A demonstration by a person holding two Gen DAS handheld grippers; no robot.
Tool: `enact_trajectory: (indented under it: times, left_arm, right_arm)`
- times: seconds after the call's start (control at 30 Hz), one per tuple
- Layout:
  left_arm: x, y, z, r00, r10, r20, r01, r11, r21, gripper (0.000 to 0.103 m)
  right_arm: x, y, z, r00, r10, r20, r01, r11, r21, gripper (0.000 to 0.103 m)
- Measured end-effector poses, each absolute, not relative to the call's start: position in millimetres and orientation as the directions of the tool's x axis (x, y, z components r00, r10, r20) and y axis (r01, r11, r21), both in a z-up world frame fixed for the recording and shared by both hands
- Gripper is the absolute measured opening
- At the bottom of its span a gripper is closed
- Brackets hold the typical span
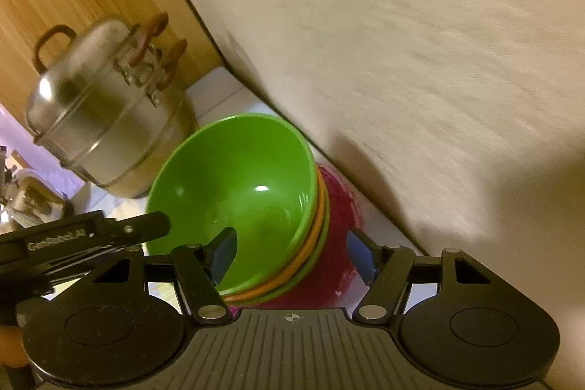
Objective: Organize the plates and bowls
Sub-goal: 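Withdraw both open tools back from the bowls on the plates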
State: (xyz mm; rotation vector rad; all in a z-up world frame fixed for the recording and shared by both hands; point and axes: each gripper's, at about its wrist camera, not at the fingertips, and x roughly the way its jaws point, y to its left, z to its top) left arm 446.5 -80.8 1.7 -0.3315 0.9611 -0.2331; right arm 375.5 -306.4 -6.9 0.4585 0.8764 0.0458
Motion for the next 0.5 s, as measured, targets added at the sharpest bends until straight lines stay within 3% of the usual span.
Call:
enact_trajectory:
  times: [0.5]
  left_arm:
    - [313, -60, 44, 0.637, -0.258, -0.726, 0.019, 0.947, -0.321, 0.088]
  right_arm:
    - [270, -309, 31, 0.667, 0.215, -0.714, 0.120, 0.914, 0.387, 0.068]
